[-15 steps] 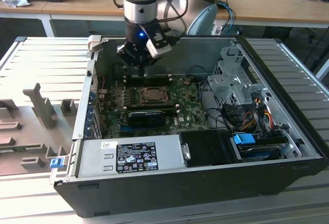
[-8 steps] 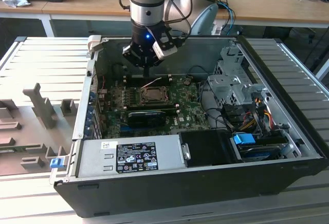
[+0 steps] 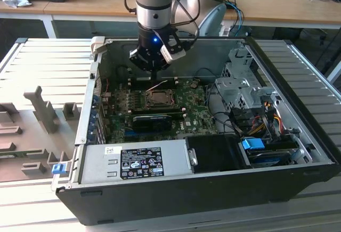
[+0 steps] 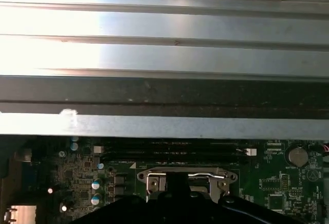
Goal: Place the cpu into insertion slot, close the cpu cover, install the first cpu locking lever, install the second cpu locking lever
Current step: 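Install the first cpu locking lever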
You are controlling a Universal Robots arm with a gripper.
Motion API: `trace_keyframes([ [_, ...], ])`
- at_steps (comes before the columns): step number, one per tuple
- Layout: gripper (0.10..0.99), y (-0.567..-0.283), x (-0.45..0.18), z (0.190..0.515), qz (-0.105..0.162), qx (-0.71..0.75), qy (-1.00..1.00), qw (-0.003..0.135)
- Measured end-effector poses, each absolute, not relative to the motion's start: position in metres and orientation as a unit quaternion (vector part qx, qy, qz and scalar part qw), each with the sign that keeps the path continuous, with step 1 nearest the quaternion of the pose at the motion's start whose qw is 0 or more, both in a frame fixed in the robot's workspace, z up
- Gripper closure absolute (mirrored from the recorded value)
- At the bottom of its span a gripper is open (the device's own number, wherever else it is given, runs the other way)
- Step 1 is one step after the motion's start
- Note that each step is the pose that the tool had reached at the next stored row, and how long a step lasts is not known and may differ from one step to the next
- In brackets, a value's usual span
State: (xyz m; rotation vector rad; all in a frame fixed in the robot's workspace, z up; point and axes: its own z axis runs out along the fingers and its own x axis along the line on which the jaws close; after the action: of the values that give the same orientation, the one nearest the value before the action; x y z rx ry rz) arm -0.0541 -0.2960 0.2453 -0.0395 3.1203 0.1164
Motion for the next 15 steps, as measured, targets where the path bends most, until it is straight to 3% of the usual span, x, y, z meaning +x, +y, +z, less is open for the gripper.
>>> trace_keyframes([
  [15,0.980,-0.294,-0.050,0.232,0.046,-0.039,0.998,0.009],
])
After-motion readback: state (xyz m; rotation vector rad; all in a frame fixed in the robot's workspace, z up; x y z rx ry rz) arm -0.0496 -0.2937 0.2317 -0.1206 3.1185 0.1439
